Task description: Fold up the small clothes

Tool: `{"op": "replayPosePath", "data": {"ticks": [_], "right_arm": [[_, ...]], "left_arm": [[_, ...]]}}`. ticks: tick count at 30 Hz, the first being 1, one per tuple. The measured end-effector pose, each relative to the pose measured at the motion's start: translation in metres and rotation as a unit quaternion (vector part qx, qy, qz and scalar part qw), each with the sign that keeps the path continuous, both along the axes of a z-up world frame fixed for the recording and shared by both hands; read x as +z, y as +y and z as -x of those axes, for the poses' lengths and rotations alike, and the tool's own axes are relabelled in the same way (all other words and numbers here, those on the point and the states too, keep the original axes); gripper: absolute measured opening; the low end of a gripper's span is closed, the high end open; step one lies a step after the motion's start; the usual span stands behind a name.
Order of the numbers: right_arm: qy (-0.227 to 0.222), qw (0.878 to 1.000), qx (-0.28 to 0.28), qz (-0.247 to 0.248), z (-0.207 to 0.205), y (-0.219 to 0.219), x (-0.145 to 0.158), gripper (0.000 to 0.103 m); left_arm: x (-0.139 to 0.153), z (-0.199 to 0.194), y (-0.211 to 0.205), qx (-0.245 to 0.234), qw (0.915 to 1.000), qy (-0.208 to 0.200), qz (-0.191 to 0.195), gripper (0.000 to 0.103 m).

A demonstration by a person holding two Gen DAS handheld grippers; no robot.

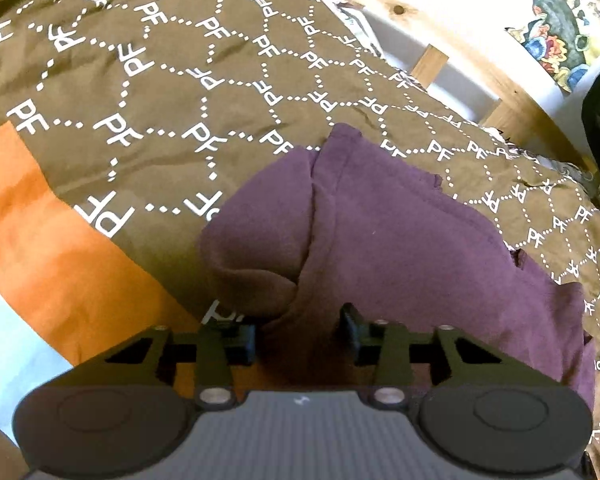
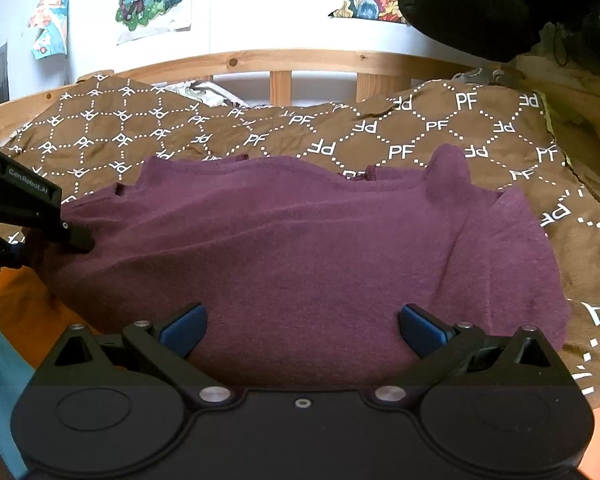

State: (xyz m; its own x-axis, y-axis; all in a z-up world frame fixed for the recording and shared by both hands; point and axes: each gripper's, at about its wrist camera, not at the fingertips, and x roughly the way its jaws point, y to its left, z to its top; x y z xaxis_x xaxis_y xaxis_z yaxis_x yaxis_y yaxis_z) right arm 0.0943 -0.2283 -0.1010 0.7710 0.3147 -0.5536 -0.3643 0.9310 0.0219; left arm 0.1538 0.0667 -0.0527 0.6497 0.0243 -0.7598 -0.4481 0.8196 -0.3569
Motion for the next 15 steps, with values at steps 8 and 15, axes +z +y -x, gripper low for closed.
{"op": "replayPosePath", "data": {"ticks": [8, 15], "right_arm": [[-0.013, 1.000, -0.009, 0.000, 0.005, -0.005, 0.007, 0.102], [-0.038, 0.999, -0.021, 0.004, 0.014, -0.017, 0.019, 0.102]], "left_arm": [[0.018, 0.000, -0.015, -0.023, 0.9986, -0.028, -0.037, 0.025], [0.040, -0.008, -0.034, -0.050, 0.9938, -0.060, -0.079, 0.024]]}}
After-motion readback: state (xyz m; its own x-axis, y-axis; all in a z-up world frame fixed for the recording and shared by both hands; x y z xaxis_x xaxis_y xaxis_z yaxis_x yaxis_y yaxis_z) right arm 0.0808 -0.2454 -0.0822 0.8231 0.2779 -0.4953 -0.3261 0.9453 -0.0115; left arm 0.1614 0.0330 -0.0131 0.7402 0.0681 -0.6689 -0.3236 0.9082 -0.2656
